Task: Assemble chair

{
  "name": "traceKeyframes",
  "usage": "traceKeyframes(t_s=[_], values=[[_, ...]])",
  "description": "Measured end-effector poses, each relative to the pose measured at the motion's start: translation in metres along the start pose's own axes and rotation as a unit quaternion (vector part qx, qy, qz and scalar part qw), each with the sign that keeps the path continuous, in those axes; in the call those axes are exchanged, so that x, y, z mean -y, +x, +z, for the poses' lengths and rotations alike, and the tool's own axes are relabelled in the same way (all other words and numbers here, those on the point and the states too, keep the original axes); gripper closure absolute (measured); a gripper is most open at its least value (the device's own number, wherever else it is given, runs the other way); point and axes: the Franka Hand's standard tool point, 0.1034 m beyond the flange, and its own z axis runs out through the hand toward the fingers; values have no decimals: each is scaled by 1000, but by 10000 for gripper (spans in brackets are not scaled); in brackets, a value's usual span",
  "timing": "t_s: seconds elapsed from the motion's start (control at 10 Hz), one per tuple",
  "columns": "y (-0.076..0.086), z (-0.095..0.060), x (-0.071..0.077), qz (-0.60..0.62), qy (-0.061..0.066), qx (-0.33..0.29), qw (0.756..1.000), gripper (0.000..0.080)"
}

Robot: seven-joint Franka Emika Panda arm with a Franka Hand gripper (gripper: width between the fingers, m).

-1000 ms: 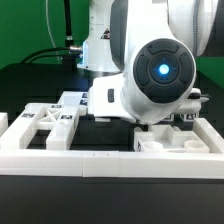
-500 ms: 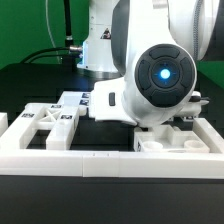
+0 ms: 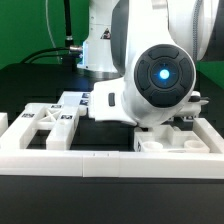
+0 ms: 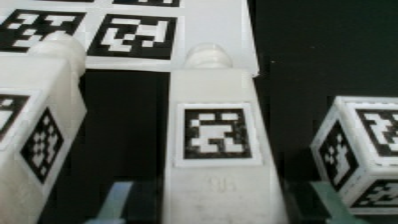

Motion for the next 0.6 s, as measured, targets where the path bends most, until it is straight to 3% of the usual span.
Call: traceKeyframes(t_s=[0.4,0.6], values=[[-34,-38,1,-13,3,8,1000,514],[-25,-39,2,-13,2,-17,1000,514]])
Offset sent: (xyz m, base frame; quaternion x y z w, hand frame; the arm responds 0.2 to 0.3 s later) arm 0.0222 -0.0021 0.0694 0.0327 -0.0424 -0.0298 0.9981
